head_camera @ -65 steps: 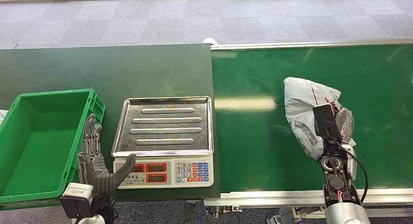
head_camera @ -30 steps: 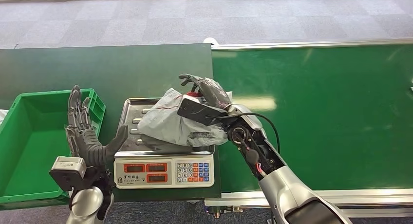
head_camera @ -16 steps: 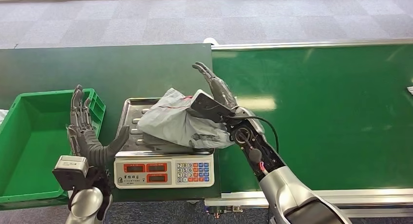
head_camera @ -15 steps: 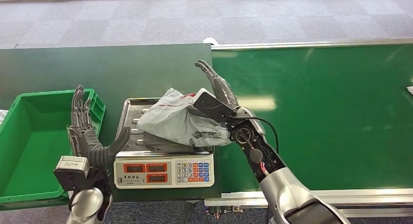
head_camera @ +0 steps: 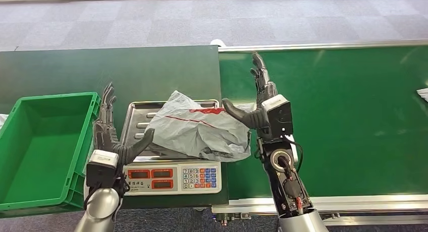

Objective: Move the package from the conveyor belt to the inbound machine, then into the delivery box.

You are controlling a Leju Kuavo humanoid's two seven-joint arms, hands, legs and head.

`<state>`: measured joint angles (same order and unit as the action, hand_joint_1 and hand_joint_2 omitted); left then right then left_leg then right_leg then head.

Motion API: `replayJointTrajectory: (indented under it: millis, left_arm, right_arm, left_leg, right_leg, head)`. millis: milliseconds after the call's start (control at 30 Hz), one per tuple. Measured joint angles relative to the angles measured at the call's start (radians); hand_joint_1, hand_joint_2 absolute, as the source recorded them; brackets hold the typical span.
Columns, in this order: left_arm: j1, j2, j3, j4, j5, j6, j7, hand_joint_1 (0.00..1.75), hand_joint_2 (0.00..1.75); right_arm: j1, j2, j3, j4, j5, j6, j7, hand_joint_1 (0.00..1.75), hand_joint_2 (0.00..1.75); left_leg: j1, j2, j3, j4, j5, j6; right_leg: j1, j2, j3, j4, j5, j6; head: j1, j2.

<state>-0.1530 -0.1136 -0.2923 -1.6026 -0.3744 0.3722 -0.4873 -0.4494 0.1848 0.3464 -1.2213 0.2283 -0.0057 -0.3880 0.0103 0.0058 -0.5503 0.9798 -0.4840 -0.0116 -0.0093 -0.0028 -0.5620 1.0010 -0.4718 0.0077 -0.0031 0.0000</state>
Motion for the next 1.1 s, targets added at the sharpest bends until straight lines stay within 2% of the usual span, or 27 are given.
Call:
replayJointTrajectory:
  millis: [167,300,400,633,667,767,800,1100]
  left_arm:
    - [-0.064,-0.008,-0.034,0.063,-0.129,-0.038,0.088,0.0,1.75]
    - [-0.146,-0.02,-0.076,0.165,-0.327,-0.093,0.222,0.0,1.75]
    - [-0.213,-0.036,-0.098,0.268,-0.458,-0.107,0.298,0.0,1.75]
    - [-0.344,-0.067,-0.13,0.516,-0.622,-0.184,0.385,0.0,1.75]
    - [-0.359,-0.07,-0.133,0.551,-0.641,-0.199,0.392,0.37,1.75]
    - [-0.398,-0.079,-0.14,0.645,-0.682,-0.241,0.405,1.68,1.75]
    - [-0.41,-0.082,-0.142,0.671,-0.688,-0.252,0.409,1.75,1.75]
    - [-0.473,-0.094,-0.14,0.792,-0.681,-0.283,0.41,1.75,1.75]
  right_arm:
    - [0.1,-0.011,-0.018,-0.072,0.005,-0.007,-0.013,0.0,1.75]
    - [0.193,-0.013,-0.013,-0.168,0.071,-0.084,-0.059,0.0,1.75]
    - [0.252,-0.015,0.006,-0.248,0.131,-0.144,-0.061,0.0,1.75]
    - [0.338,-0.022,0.053,-0.36,0.175,-0.169,-0.041,0.0,1.75]
    - [0.345,-0.023,0.056,-0.368,0.176,-0.168,-0.042,0.0,1.75]
    - [0.358,-0.024,0.062,-0.382,0.178,-0.163,-0.045,0.0,1.75]
    - [0.36,-0.024,0.062,-0.385,0.178,-0.162,-0.046,0.0,1.75]
    - [0.36,-0.025,0.063,-0.392,0.178,-0.159,-0.046,0.0,1.75]
  left_leg:
    - [0.0,-0.001,0.0,0.0,0.0,0.0]
    - [0.0,0.0,-0.001,0.0,0.0,0.0]
    - [0.0,0.0,-0.001,0.0,0.0,0.0]
    - [0.0,0.0,-0.001,0.0,0.0,0.0]
    - [0.0,0.0,-0.001,0.0,0.0,0.0]
    - [0.0,0.0,-0.001,0.0,0.0,0.0]
    - [0.0,0.0,-0.001,0.0,0.0,0.0]
    - [0.0,0.0,0.003,0.0,0.0,0.0]
  right_leg:
    - [0.0,0.0,0.0,0.0,0.0,0.0]
    - [0.0,0.0,-0.001,0.0,0.0,0.0]
    - [0.0,0.0,-0.001,0.0,0.0,0.0]
    - [0.0,0.0,-0.001,0.0,0.0,0.0]
    - [0.0,0.0,0.0,0.0,0.0,0.0]
    - [0.0,0.0,0.0,0.0,0.0,0.0]
    - [0.0,0.0,0.0,0.0,0.0,0.0]
    - [0.0,0.0,0.004,0.0,0.0,0.0]
  head:
    - [0.0,0.0]
    - [0.0,0.0]
    - [0.0,0.0]
    - [0.0,0.0]
    - [0.0,0.0]
    - [0.0,0.0]
    - [0.0,0.0]
    - [0.0,0.0]
